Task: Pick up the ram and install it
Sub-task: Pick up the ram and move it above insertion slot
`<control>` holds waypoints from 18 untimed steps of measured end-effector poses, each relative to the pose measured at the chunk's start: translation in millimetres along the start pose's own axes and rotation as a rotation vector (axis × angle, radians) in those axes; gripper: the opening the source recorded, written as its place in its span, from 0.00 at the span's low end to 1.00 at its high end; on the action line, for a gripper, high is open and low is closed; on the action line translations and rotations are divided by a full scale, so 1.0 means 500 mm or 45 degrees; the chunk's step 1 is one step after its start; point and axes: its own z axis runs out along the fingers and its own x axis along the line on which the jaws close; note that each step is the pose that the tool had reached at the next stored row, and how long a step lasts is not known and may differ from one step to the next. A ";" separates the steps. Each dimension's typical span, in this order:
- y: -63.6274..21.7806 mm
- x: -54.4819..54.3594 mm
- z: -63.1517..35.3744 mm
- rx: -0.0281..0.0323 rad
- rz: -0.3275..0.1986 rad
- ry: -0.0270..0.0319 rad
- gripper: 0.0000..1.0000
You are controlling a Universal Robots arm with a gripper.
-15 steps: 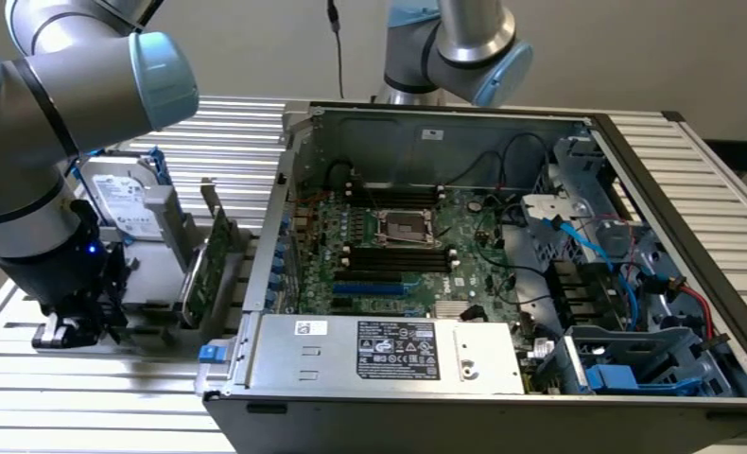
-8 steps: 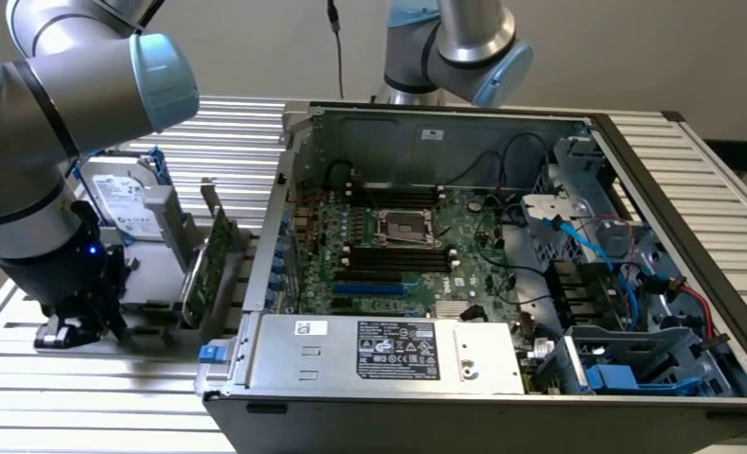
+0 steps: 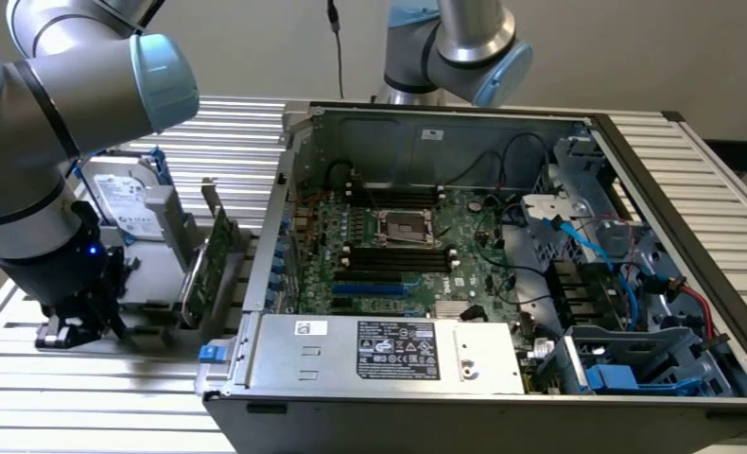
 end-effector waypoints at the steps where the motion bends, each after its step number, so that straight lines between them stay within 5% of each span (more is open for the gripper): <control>1: 0.000 0.000 0.000 0.0000 0.000 0.0000 0.14; 6: 0.000 0.000 -0.006 0.0009 0.000 -0.0006 0.14; 18: 0.003 0.002 -0.116 -0.0021 0.000 0.0002 0.14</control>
